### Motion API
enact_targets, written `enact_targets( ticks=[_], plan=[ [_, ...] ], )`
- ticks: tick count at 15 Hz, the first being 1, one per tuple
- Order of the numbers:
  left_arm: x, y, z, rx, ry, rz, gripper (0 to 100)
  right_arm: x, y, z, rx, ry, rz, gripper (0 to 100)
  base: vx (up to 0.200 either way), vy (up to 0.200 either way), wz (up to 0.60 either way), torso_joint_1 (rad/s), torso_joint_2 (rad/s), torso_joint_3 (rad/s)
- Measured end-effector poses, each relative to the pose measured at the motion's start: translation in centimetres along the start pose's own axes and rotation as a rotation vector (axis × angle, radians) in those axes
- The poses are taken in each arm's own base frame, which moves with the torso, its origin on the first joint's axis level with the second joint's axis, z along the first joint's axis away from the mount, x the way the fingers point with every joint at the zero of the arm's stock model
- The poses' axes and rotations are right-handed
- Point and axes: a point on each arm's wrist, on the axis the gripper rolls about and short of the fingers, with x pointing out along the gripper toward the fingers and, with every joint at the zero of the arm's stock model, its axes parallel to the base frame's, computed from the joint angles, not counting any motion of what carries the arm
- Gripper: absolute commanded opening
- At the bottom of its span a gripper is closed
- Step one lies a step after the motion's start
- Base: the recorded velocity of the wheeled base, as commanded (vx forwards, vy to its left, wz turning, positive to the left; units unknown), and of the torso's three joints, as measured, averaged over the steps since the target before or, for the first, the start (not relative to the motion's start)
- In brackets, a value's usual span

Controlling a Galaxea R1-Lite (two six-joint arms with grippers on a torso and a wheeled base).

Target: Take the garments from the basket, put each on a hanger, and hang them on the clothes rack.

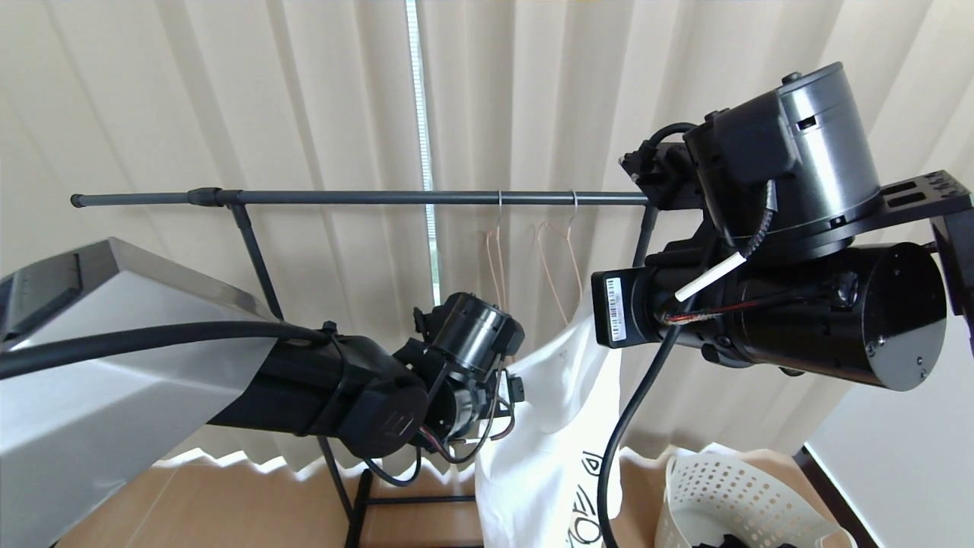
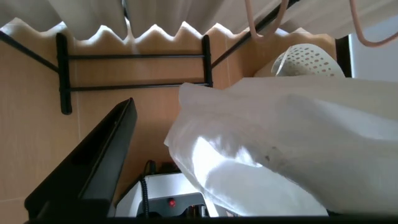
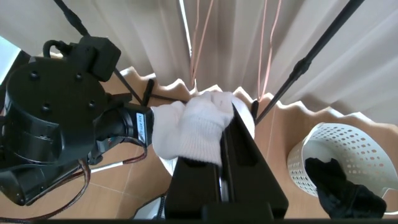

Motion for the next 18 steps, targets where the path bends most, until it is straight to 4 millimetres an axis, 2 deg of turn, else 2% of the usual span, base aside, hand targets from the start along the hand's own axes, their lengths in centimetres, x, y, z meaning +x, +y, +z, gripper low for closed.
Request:
enact_targets(
  ticks=[5,10,11,15,18],
  plan=[
    [-0.4,0.4,-0.9,0.02,0.007,0.034,100,0.7,-1.3,0.4,0.027,-0.004,-0.043,0,0.0,0.0,0.0,0.0,0.0,0.0],
    [-3.1,0.5,-0.9,0.053,-0.007,0.004,100,1.7,-3.2,1.0,0.065,-0.009,-0.106,0,0.0,0.0,0.0,0.0,0.0,0.0],
    [-3.4,0.6,-0.8,0.051,-0.011,0.0,0,1.8,-3.4,1.1,0.069,-0.01,-0.113,0,0.0,0.0,0.0,0.0,0.0,0.0],
    [-4.7,0.8,-1.0,0.058,-0.016,-0.017,0,2.2,-4.3,1.4,0.084,-0.012,-0.143,0,0.0,0.0,0.0,0.0,0.0,0.0],
    [-6.6,0.6,-0.6,0.103,-0.044,-0.053,0,2.4,-4.8,1.3,0.039,0.0,-0.164,0,0.0,0.0,0.0,0.0,0.0,0.0]
  ],
)
